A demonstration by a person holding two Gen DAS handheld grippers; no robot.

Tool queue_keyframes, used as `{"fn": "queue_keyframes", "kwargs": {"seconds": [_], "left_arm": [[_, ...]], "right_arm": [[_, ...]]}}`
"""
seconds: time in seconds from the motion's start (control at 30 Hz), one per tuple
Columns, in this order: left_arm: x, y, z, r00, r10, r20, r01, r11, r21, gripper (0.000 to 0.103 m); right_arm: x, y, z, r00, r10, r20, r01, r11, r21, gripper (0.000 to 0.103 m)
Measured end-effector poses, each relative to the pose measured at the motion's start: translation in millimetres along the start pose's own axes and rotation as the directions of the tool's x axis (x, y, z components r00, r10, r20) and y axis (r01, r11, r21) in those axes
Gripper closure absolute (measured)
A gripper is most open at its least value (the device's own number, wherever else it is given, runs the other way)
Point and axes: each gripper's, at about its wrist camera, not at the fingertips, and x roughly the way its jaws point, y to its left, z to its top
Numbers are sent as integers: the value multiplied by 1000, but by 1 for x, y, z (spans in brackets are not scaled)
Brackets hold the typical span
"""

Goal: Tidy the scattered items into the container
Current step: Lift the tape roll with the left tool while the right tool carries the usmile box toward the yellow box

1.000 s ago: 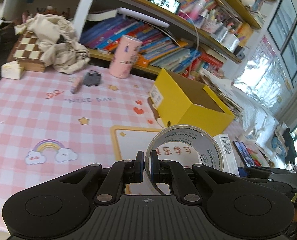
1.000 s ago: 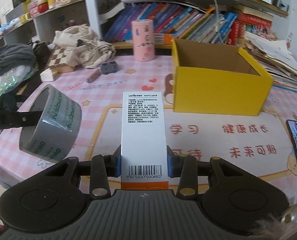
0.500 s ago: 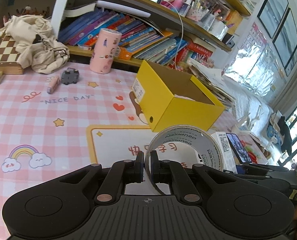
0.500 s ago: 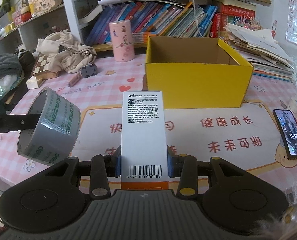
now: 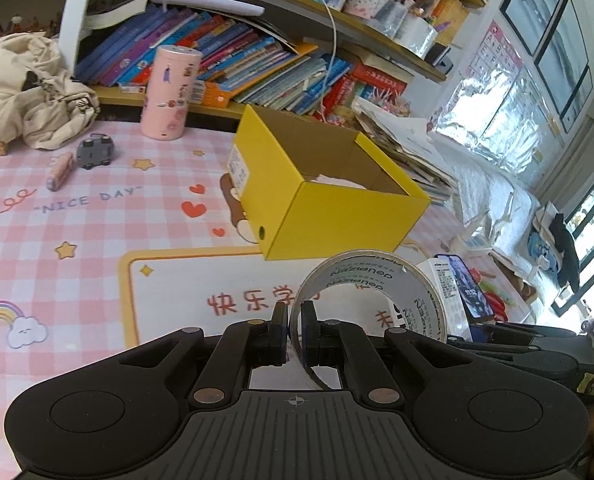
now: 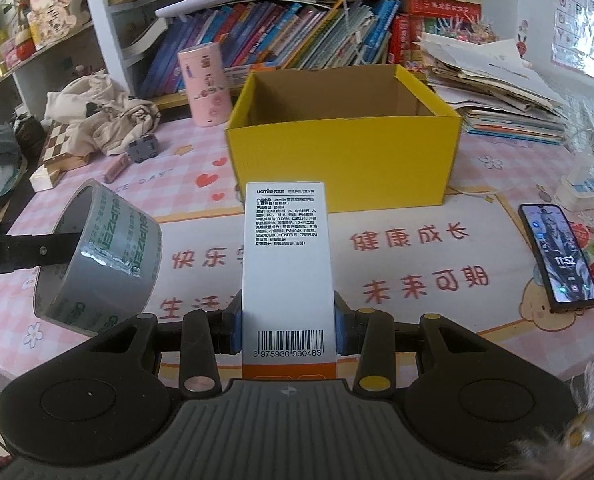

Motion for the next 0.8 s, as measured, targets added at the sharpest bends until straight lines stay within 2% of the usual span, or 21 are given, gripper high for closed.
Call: {"fn": "queue_keyframes", "kwargs": {"seconds": [0.8], "left_arm": [[65, -57, 17, 997, -51, -59, 55, 997, 54, 98]], "right_arm": [[2, -78, 12, 999, -51, -5, 51, 997, 60, 65]]}}
